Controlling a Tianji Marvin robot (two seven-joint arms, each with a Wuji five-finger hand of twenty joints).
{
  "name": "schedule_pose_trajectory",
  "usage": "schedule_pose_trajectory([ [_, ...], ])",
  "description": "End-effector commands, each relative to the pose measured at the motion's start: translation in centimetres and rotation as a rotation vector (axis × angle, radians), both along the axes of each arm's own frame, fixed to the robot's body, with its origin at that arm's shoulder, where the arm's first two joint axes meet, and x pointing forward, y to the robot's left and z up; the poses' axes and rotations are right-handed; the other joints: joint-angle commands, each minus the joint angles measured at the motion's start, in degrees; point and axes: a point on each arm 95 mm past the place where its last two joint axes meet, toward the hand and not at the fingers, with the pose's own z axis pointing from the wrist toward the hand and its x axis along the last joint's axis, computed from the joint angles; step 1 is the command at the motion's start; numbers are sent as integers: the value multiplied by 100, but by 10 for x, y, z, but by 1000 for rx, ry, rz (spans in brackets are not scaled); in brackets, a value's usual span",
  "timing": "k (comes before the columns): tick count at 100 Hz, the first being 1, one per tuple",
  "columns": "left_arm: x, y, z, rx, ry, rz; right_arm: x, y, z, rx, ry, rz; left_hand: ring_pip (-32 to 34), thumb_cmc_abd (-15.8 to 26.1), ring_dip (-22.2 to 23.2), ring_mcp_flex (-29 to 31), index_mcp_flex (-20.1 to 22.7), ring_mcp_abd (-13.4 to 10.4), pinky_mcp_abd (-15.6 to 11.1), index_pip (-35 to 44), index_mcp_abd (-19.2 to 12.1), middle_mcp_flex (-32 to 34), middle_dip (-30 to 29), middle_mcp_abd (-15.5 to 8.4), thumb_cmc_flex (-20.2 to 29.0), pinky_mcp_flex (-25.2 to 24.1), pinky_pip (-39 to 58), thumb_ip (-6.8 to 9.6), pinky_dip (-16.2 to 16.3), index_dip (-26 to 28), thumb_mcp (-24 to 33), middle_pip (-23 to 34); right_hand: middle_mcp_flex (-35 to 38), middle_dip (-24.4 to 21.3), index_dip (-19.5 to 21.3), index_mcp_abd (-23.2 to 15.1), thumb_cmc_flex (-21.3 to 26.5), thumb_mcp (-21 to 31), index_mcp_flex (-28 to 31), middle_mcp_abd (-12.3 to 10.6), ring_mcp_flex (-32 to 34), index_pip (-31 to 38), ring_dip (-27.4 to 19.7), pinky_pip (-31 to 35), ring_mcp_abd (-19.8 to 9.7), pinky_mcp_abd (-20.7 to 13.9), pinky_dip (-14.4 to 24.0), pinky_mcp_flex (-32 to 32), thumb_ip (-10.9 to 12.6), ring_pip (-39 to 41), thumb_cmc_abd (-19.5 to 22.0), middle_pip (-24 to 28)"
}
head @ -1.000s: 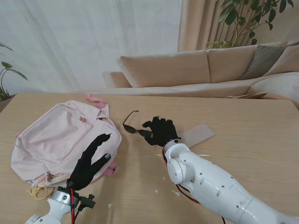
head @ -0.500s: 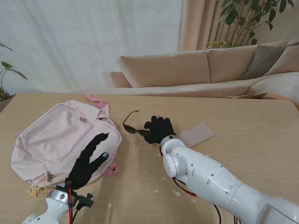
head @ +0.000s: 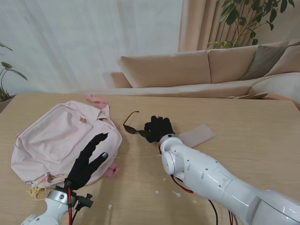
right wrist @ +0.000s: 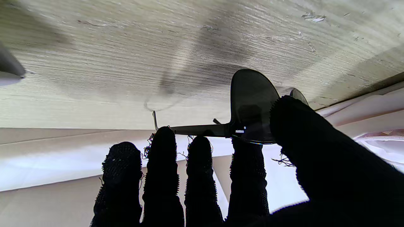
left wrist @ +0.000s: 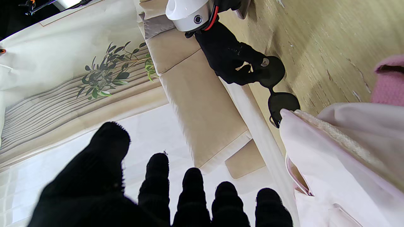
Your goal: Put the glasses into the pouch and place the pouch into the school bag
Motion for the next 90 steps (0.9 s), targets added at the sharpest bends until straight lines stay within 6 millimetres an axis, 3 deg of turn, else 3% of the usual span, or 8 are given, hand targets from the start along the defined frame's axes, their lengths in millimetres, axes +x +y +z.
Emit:
schedule_pose_trajectory([
  [1, -2, -2, 1, -7, 5, -9, 1, 7, 1, 8, 12, 10, -50, -201, -60, -66, -229, -62, -90, 105, -58, 42, 5, -48, -76, -10, -84, -15, 33, 61, 86, 39, 203, 94, -194, -222, 283, 141, 243, -80, 129, 406, 145, 214, -130, 37, 112, 40, -241, 153, -207, 160],
  [10, -1, -2, 1, -8, 5, -7, 3, 8, -1, 12, 16, 7, -49, -199, -61, -65, -235, -64, -91, 103, -63, 45, 7, -47, -75, -9, -84, -15, 33, 61, 86, 43, 425, 128, -464, -381, 602, 253, 394, -98, 271, 886, 204, 235, -109, 82, 119, 95, -263, 210, -264, 196],
  [25, 0, -1, 1, -9, 5, -3, 4, 9, -4, 39, 17, -4, -48, -201, -62, -66, -243, -62, -87, 96, -64, 45, 8, -49, -73, -10, -84, -15, 35, 56, 87, 47, 875, 157, -458, -356, 1007, 343, 1204, -69, 521, 1291, 230, 296, -69, 170, 125, 205, -250, 306, 33, 251],
  [43, 1, -1, 1, -8, 6, -1, 2, 6, -3, 78, 12, -18, -54, -195, -70, -69, -243, -68, -89, 84, -63, 45, 6, -53, -77, -10, -87, -15, 33, 49, 85, 44, 1239, 128, 568, 314, 963, 774, 1425, -52, 727, 1527, 225, 359, -36, 242, 130, 307, -159, 396, -94, 291],
  [55, 1, -1, 1, -8, 6, -2, -1, 4, 1, 90, 12, -24, -54, -198, -72, -67, -249, -66, -89, 72, -63, 43, 7, -45, -72, -9, -88, -15, 33, 43, 87, 46, 1390, 122, 1138, 555, 826, 986, 1494, -72, 782, 1552, 224, 369, -25, 268, 144, 314, -61, 424, -202, 309],
  [68, 1, -1, 0, -6, 4, -1, -7, 0, 7, 101, 2, -34, -56, -197, -77, -67, -245, -66, -91, 63, -68, 47, 8, -53, -73, -9, -88, -15, 33, 38, 85, 49, 1369, 165, 1655, 631, 793, 947, 1433, -26, 776, 1523, 256, 385, -28, 252, 189, 311, 26, 441, -108, 328],
  [90, 1, -1, -1, -4, 5, 1, -19, -11, 17, 134, -30, -62, -56, -199, -83, -67, -241, -66, -95, 58, -67, 45, 7, -46, -66, -8, -88, -15, 34, 35, 84, 49, 1279, 215, 2083, 608, 876, 798, 1246, 29, 734, 1580, 331, 404, -62, 216, 256, 273, 90, 456, 79, 358],
])
